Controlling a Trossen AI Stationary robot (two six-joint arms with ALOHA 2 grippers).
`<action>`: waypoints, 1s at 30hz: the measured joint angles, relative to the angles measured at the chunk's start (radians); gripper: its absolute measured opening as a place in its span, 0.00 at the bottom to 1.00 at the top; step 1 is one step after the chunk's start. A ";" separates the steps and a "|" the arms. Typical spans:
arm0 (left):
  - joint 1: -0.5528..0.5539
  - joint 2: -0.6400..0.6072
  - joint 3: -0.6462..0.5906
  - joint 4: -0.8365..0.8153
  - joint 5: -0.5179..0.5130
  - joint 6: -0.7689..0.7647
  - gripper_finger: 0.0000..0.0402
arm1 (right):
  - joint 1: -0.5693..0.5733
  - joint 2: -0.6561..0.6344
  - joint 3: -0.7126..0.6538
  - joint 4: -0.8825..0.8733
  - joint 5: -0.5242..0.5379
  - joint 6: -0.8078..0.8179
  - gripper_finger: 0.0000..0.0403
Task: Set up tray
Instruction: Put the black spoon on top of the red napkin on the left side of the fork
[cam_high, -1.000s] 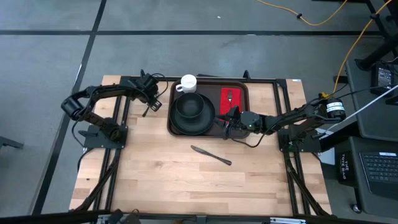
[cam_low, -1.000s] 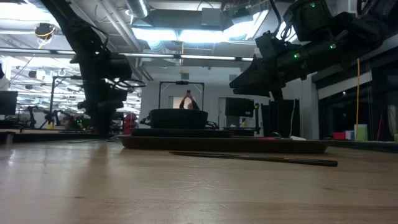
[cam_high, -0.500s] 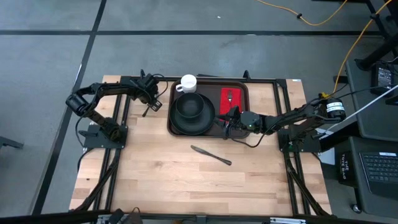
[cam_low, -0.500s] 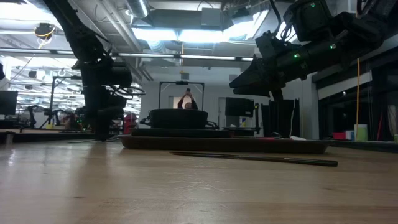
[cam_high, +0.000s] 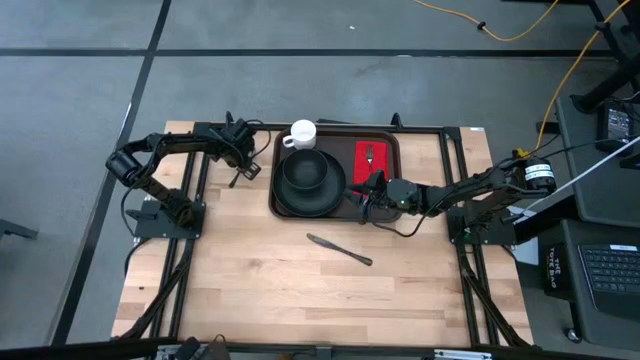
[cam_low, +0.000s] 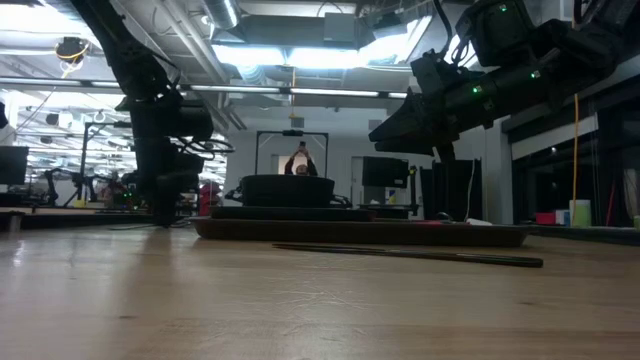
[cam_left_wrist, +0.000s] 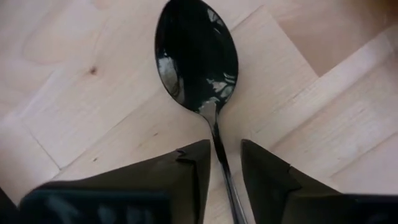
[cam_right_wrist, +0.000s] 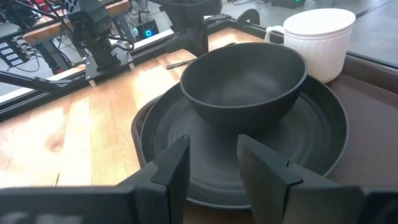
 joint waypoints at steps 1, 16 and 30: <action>0.000 0.000 0.000 -0.002 0.002 0.005 0.19 | 0.000 0.000 0.000 0.000 0.000 0.000 0.34; -0.007 -0.012 0.000 -0.021 0.004 0.052 0.01 | 0.000 0.000 0.000 0.000 0.000 0.000 0.34; -0.067 -0.353 -0.002 0.030 0.135 0.045 0.01 | 0.000 0.000 0.000 0.025 0.000 0.003 0.34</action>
